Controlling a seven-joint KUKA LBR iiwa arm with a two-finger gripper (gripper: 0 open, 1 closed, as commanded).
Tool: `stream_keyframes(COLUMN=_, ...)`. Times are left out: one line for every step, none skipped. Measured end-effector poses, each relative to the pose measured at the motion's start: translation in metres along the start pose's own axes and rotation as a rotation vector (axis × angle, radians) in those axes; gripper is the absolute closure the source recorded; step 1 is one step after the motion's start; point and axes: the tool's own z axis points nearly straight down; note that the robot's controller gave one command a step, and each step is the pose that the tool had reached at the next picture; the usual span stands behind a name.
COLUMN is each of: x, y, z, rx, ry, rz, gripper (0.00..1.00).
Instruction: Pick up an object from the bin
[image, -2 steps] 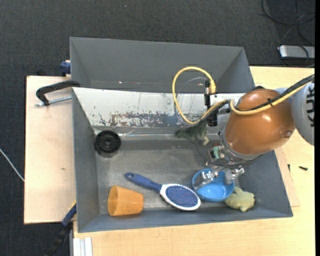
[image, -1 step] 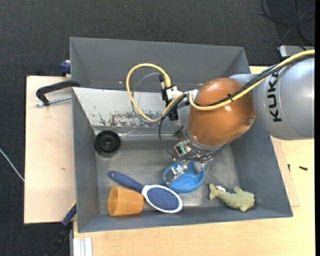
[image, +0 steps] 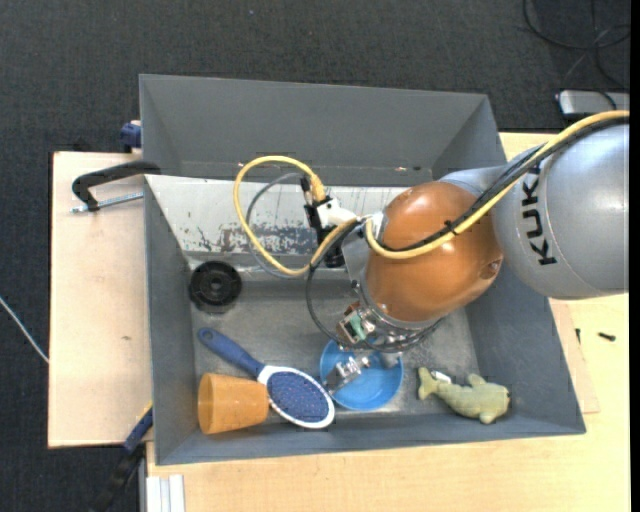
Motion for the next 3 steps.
stream_keyframes(x=0.007, y=-0.008, z=0.006, rx=0.002, ry=-0.003, rz=-0.306, gripper=0.0)
stream_keyframes(x=0.024, y=-0.045, z=-0.003, rx=0.004, ry=-0.002, rz=-0.43, gripper=0.0)
stream_keyframes(x=-0.097, y=-0.064, z=-0.068, rx=0.009, ry=-0.005, rz=-0.525, gripper=0.0)
